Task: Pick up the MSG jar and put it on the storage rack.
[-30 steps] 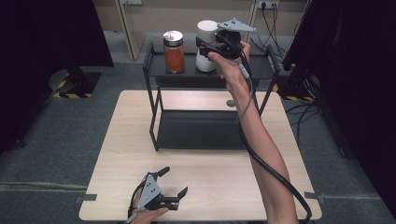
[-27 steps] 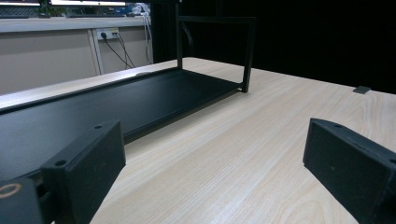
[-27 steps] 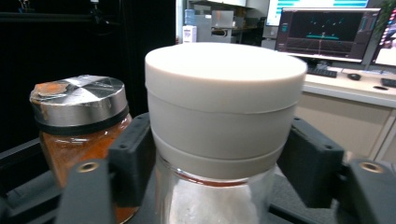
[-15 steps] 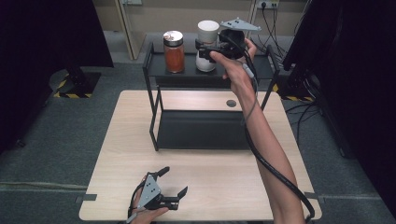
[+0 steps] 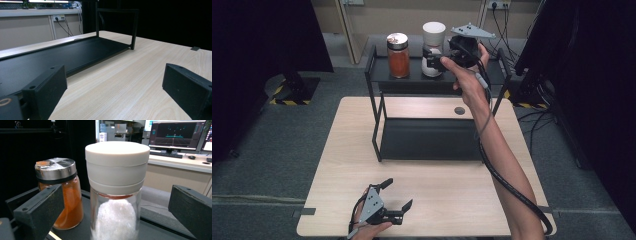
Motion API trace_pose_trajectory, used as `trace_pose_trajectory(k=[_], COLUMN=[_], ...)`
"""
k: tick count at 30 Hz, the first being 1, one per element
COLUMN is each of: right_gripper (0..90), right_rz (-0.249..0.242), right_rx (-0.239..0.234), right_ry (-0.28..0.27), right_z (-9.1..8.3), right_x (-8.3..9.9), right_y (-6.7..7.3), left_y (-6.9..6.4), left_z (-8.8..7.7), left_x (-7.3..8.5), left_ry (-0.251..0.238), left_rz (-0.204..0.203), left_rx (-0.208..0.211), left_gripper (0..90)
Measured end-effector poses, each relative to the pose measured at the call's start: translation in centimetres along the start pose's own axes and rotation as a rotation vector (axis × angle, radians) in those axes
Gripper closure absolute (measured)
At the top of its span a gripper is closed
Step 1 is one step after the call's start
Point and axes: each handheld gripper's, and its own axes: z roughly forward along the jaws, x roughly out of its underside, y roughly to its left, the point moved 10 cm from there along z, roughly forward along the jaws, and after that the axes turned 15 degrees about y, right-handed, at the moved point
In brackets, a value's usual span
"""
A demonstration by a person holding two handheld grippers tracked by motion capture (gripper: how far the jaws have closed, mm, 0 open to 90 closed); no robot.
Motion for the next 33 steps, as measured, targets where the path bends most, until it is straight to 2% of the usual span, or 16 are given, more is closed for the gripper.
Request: trace_pose_trajectory(k=[9,21,27,33], right_gripper=[0.2,0.2,0.2,0.2], right_rz=[0.007,0.003,-0.015,-0.033], right_rx=[-0.031,-0.074,-0.077,-0.101], right_ry=[0.002,-0.031,-0.044,-0.047], right_z=[-0.4,-1.5,-2.2,-3.0], right_x=[1.2,3.1,4.7,6.2], right_y=[-0.4,-0.4,-0.6,-0.9], left_y=[0.1,0.1,0.1,0.1], left_z=[0.1,0.0,0.1,0.1], left_x=[0.1,0.0,0.1,0.1], left_ry=[0.005,0.004,0.002,0.005], left_rz=[-0.001,-0.001,-0.004,-0.004], left_rx=[-0.002,-0.004,-0.006,-0.006], left_gripper=[5.1,5.1,5.1,5.1])
